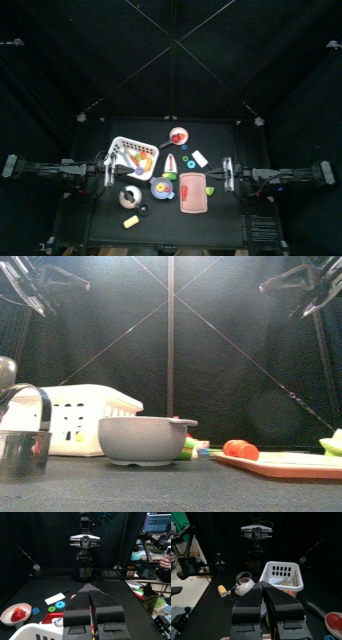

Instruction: Grab yellow gear

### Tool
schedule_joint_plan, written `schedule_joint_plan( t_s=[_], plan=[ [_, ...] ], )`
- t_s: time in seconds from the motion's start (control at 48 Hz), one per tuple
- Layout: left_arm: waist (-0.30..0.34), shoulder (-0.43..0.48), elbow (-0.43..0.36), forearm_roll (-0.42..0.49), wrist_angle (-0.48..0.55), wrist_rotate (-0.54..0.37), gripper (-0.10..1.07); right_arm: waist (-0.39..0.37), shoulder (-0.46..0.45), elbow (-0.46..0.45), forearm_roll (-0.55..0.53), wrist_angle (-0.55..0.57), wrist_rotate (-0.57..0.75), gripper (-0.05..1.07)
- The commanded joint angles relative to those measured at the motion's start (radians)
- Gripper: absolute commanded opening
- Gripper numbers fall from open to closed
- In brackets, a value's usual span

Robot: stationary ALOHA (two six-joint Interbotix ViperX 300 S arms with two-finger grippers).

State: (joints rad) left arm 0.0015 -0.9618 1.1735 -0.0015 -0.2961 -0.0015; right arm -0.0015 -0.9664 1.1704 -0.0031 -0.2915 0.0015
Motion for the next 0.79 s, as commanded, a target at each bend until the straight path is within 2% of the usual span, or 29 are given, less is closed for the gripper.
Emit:
schedule_joint_plan(
  t_s=[0.0,0.208,0.542,0.771],
  plan=[
    [-0.008,0.017,0.009,-0.005,-0.011,-0.003,0.0,0.003,0.029,-0.002,0.006,-0.005,0.006,-0.03],
    [-0.035,0.083,-0.008,-0.057,-0.011,-0.002,0.02,0.012,0.127,-0.028,0.009,-0.005,0.08,0.05],
    [-0.083,0.273,-0.044,-0.066,-0.011,0.0,0.28,0.02,0.457,-0.166,0.009,-0.005,0.201,0.06],
    [-0.109,0.293,-0.06,-0.061,-0.011,0.003,0.46,0.049,0.704,-0.319,0.011,0.006,0.21,0.07]
  ],
)
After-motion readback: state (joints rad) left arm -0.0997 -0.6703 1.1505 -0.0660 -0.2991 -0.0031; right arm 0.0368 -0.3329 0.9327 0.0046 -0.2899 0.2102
